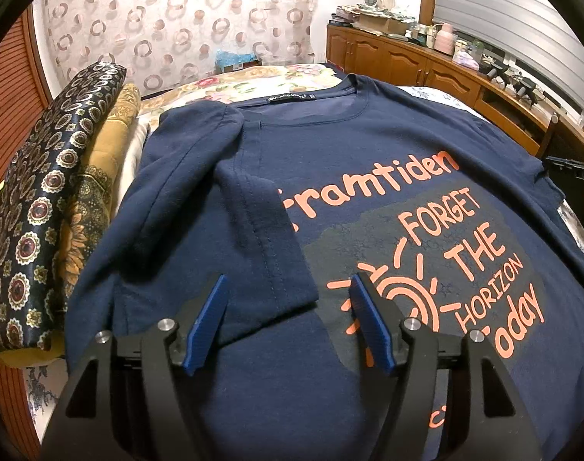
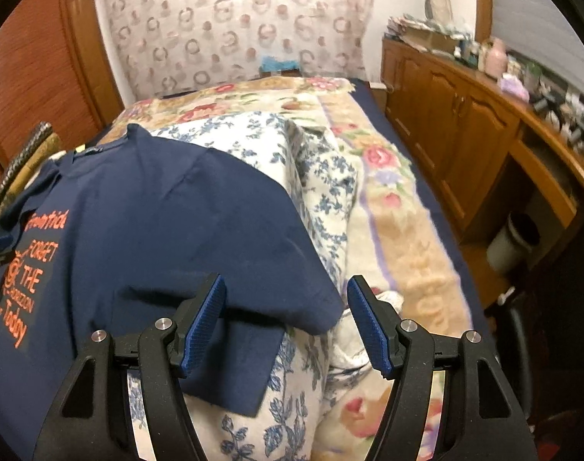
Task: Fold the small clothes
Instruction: 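Grasp the shirt's opposite side edge with the right gripper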
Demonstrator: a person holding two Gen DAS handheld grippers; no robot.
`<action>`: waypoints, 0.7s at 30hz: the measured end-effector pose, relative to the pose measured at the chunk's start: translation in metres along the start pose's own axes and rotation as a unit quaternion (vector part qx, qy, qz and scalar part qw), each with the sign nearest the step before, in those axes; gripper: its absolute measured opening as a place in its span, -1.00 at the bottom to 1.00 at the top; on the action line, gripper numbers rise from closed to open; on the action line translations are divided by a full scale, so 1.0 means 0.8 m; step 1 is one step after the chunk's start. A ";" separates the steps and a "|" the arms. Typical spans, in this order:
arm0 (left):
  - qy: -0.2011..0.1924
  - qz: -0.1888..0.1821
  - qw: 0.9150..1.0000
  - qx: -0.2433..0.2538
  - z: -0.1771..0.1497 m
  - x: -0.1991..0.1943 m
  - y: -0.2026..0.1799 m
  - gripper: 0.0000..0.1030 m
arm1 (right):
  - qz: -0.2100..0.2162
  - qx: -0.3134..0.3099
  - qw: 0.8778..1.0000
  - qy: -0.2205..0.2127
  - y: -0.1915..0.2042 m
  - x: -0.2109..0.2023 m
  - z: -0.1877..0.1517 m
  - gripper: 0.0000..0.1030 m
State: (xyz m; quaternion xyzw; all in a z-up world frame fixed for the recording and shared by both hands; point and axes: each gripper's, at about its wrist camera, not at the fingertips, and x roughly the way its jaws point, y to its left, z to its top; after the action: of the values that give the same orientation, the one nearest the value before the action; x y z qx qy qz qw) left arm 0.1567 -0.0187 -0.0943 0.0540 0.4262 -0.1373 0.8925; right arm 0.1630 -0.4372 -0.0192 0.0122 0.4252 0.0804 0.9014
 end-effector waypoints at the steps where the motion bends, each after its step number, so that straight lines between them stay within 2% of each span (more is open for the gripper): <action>1: 0.000 -0.001 1.000 -0.001 0.000 0.000 0.000 0.29 | 0.005 0.003 1.000 -0.001 -0.006 -0.001 -0.002 0.32; 5: -0.001 0.003 1.000 -0.005 0.001 0.000 0.003 0.29 | 0.019 0.008 1.000 0.005 -0.006 0.004 -0.004 0.31; 7: -0.008 0.023 1.000 -0.010 0.001 -0.003 0.004 0.29 | 0.024 0.010 1.000 0.010 -0.005 0.009 -0.004 0.31; 10: -0.034 0.044 0.998 -0.013 0.004 -0.017 0.002 0.29 | 0.041 0.014 0.999 0.015 -0.008 0.012 -0.004 0.16; 12: -0.057 0.041 0.997 -0.026 0.008 -0.032 0.005 0.29 | 0.050 0.012 0.998 0.019 -0.008 0.014 -0.005 -0.09; 13: -0.066 0.039 0.997 -0.031 0.009 -0.038 0.005 0.29 | 0.052 0.009 0.998 0.020 -0.006 0.014 -0.006 -0.15; 15: -0.087 0.038 0.995 -0.040 0.013 -0.051 0.005 0.29 | 0.055 -0.003 0.998 0.017 0.000 0.011 -0.007 -0.42; 21: -0.144 0.061 0.986 -0.061 0.019 -0.076 0.002 0.29 | 0.006 -0.066 0.998 0.011 0.023 0.005 -0.008 -0.66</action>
State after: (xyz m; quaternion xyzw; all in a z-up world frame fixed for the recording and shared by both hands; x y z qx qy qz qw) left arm 0.1320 -0.0083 -0.0372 0.0053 0.2965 -0.0633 0.9529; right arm 0.1579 -0.4187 -0.0246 -0.0454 0.4286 0.1137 0.8952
